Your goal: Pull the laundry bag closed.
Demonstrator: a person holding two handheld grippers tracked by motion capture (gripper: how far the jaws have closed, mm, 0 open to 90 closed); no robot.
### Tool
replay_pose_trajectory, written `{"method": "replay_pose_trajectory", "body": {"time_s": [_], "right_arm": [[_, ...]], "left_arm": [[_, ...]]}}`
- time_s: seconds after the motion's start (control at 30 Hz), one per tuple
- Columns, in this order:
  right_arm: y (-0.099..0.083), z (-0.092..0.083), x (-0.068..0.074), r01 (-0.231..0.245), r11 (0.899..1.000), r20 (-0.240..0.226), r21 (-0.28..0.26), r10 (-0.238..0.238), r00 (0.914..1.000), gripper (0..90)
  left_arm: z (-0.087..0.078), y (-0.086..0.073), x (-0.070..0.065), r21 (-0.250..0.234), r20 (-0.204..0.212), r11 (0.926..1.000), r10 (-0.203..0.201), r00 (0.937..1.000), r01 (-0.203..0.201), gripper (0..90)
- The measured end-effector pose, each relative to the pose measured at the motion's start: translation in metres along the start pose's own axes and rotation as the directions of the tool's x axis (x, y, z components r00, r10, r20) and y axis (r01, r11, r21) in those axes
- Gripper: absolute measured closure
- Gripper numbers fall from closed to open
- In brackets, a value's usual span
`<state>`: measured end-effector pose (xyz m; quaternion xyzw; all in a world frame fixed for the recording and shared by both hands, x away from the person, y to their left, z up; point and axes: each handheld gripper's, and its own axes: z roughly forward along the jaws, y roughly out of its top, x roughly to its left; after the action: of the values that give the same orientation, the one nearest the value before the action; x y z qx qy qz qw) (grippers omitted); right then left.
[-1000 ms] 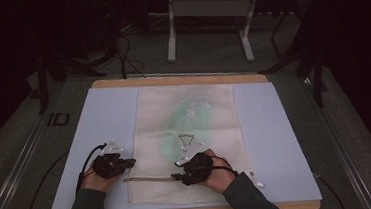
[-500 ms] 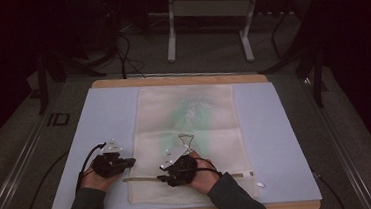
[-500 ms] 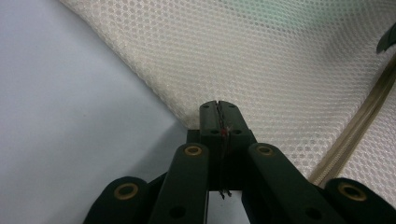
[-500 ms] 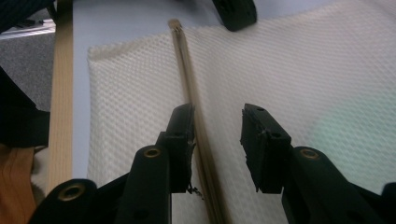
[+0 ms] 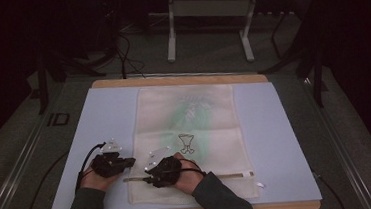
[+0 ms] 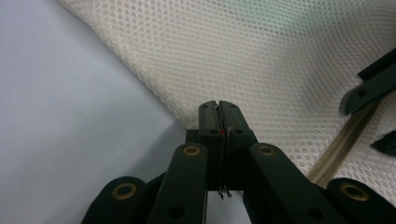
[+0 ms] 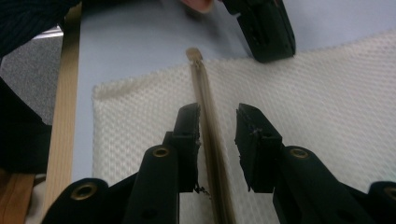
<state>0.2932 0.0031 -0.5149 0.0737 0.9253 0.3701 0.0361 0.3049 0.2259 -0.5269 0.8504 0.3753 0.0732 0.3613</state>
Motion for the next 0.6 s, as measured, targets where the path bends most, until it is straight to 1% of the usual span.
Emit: {"method": "replay_pose_trajectory", "body": {"time_s": [0.13, 0.23, 0.33, 0.4, 0.47, 0.5, 0.6], "right_arm": [[0.005, 0.006, 0.001, 0.004, 1.000, -0.004, 0.000, -0.004, 1.0000, 70.6], [0.012, 0.014, 0.003, 0.017, 1.000, -0.012, 0.003, -0.017, 0.9998, 72.2], [0.014, 0.018, 0.003, 0.020, 1.000, -0.015, 0.002, -0.020, 0.9997, 72.5], [0.016, 0.022, 0.003, 0.022, 1.000, -0.021, 0.005, -0.022, 0.9995, 73.6], [0.017, 0.024, 0.003, 0.022, 1.000, -0.024, 0.003, -0.021, 0.9995, 74.3], [0.018, 0.028, 0.002, 0.028, 1.000, -0.028, 0.010, -0.027, 0.9992, 75.5], [0.020, 0.030, 0.002, 0.019, 1.000, -0.033, 0.004, -0.019, 0.9993, 75.8]], "left_arm": [[-0.001, 0.000, 0.001, -0.004, 0.007, 1.0000, -0.004, 1.0000, 0.004, 88.1], [-0.002, -0.001, 0.002, -0.011, 0.014, 0.9999, -0.013, 0.9998, 0.013, 88.1], [-0.003, -0.001, 0.003, -0.014, 0.016, 0.9998, -0.016, 0.9997, 0.016, 88.1], [-0.005, -0.002, 0.003, -0.028, 0.023, 0.9993, -0.024, 0.9994, 0.025, 88.1], [-0.005, -0.002, 0.004, -0.031, 0.024, 0.9992, -0.027, 0.9994, 0.027, 87.9], [-0.006, -0.002, 0.004, -0.035, 0.027, 0.9989, -0.031, 0.9991, 0.032, 87.9], [-0.007, -0.002, 0.005, -0.040, 0.030, 0.9985, -0.035, 0.9989, 0.037, 87.9]]}}
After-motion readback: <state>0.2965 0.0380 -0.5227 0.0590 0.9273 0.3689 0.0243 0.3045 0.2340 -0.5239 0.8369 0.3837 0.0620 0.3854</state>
